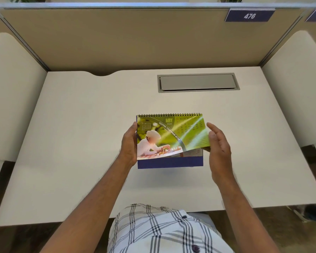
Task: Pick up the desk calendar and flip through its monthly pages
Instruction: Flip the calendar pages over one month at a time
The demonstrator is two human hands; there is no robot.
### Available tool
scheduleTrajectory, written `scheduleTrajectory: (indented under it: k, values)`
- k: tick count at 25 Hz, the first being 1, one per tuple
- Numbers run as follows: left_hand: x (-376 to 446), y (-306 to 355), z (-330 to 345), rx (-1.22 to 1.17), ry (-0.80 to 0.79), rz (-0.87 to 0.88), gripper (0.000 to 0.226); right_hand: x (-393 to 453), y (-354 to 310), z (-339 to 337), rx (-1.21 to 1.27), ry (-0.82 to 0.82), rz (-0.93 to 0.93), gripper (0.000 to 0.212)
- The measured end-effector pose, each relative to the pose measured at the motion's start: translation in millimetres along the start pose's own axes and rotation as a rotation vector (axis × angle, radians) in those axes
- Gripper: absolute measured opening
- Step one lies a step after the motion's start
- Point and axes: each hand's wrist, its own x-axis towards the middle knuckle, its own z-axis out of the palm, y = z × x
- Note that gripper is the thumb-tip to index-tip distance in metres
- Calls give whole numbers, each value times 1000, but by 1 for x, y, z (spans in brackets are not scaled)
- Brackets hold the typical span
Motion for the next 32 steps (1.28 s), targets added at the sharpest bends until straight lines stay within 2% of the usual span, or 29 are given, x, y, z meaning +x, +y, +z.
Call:
scheduleTrajectory:
  k: [5,8,10,14,16,20,26,29,32]
  values:
    - [-3,6,3,-96,-94,-73,48,13,-3,-7,144,-98,-8,49]
    - [-5,6,5,-78,-113,-26,44,22,-10,-6,186,-158,11,51]
    - [-10,6,9,-59,-105,-45,47,29,-17,-3,70,-213,-21,47]
    - [-4,1,7,1,-70,13,44,50,-17,4,-295,-241,-123,69]
    - [-4,0,5,7,-75,33,43,59,-13,3,-363,-243,-141,75]
    - [3,-4,0,18,-57,69,51,68,-7,2,-380,-208,-77,66]
    - [10,-4,-4,12,-31,81,58,65,9,-2,-107,-245,189,36]
    - [12,-5,-3,21,-31,148,62,57,14,1,-28,-253,248,36]
    - [13,-6,-4,51,-29,181,51,53,18,5,-6,-240,269,37]
